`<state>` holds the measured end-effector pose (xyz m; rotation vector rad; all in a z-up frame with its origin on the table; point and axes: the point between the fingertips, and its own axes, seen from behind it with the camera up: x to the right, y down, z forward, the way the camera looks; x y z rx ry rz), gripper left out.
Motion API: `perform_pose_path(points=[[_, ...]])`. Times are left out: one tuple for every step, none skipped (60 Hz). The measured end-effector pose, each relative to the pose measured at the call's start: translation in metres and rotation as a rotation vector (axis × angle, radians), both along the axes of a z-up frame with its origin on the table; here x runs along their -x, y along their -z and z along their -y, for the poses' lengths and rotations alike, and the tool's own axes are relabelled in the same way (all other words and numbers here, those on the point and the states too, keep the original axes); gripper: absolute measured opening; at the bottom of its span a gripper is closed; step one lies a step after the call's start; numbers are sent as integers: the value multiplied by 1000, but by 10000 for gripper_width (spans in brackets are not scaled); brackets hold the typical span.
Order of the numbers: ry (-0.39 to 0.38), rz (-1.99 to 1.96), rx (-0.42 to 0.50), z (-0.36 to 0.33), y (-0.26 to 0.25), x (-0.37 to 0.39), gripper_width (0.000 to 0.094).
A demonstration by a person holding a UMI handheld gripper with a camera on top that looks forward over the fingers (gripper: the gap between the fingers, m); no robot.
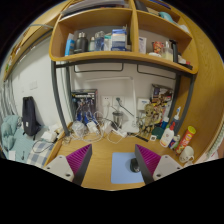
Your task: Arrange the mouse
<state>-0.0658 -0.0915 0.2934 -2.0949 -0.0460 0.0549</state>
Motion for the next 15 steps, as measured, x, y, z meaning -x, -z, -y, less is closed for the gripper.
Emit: perform_pose_path(points=[[0,2,2,1,-1,1,865],[0,3,4,2,-1,2,866],[1,4,5,3,-2,3,864],[1,4,4,4,-2,4,866],[4,3,2,6,-2,5,864],[4,2,1,6,-2,7,863],[4,0,0,7,-3,7,864],[4,-2,1,8,-3,8,865],[5,-4,3,8,-2,9,864],[6,-6,4,9,-2,10,863],[8,-7,3,10,-2,11,864],[10,-7,2,10,-2,11,865],[10,-8,2,10,-2,12,868],[11,-7,2,10,-2,12,866],[12,-7,3,9,-2,12,866]])
